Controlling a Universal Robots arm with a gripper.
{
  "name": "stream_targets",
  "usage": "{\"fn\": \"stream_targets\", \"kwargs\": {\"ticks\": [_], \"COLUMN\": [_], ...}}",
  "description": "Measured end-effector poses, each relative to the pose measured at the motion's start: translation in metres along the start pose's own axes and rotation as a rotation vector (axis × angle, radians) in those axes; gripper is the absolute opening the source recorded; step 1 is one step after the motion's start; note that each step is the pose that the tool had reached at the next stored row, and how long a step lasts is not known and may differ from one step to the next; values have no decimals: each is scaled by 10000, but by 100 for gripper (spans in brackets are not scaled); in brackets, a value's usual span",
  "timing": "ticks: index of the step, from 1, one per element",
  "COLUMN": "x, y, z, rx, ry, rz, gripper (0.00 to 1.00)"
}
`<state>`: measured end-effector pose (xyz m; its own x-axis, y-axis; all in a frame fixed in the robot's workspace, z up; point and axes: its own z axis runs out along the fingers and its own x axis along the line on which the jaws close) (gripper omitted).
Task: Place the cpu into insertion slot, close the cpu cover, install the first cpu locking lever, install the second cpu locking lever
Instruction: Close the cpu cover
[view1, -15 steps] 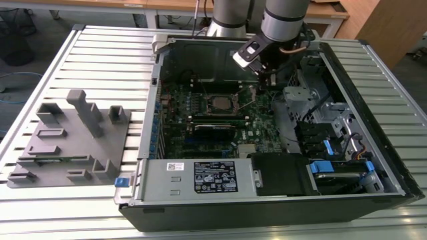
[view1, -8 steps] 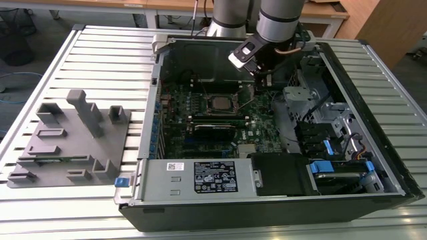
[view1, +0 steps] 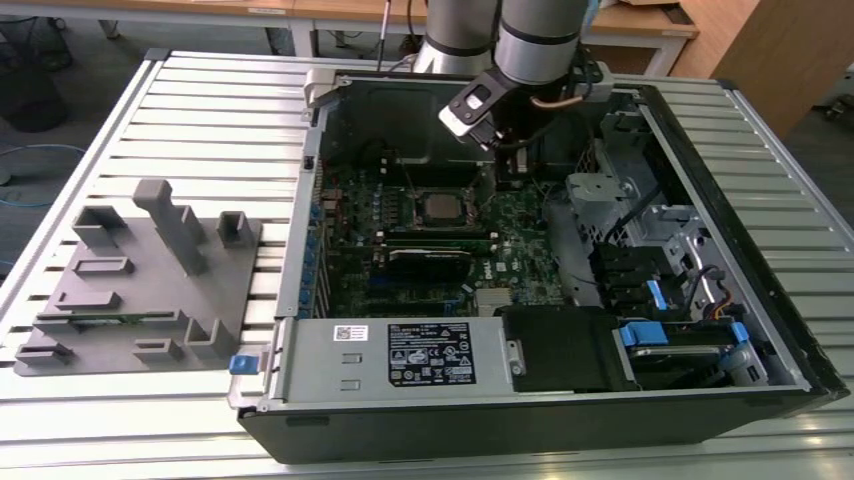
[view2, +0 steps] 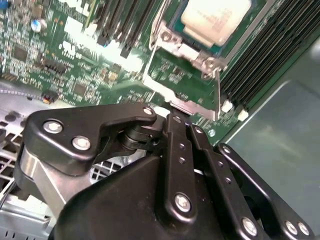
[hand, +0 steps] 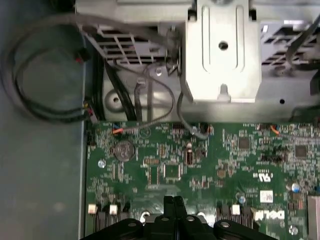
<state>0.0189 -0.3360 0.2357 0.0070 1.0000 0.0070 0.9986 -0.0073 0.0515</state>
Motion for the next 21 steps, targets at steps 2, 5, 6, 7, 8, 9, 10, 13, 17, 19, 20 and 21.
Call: {"fn": "stream_targets", "kwargs": {"ticks": [2, 5, 6, 7, 8, 9, 10, 13, 17, 19, 20, 21], "x": [4, 9, 11, 13, 14, 15, 17, 21, 22, 22, 22, 22], "y": [-50, -127, -152, -176, -201, -226, -251, -327, -375, -375, -375, -375], "z": [4, 11, 14, 16, 18, 20, 23, 31, 36, 37, 38, 38], "rx": [0, 0, 0, 0, 0, 0, -1, -1, 1, 0, -1, -1], "ry": [-18, -45, -53, -62, -70, -77, -84, -112, -138, -136, -135, -135], "rz": [-2, -3, -4, -4, -4, -4, -5, -6, -7, -9, -8, -8], "gripper": [11, 11, 11, 11, 11, 11, 11, 11, 11, 11, 11, 11]}}
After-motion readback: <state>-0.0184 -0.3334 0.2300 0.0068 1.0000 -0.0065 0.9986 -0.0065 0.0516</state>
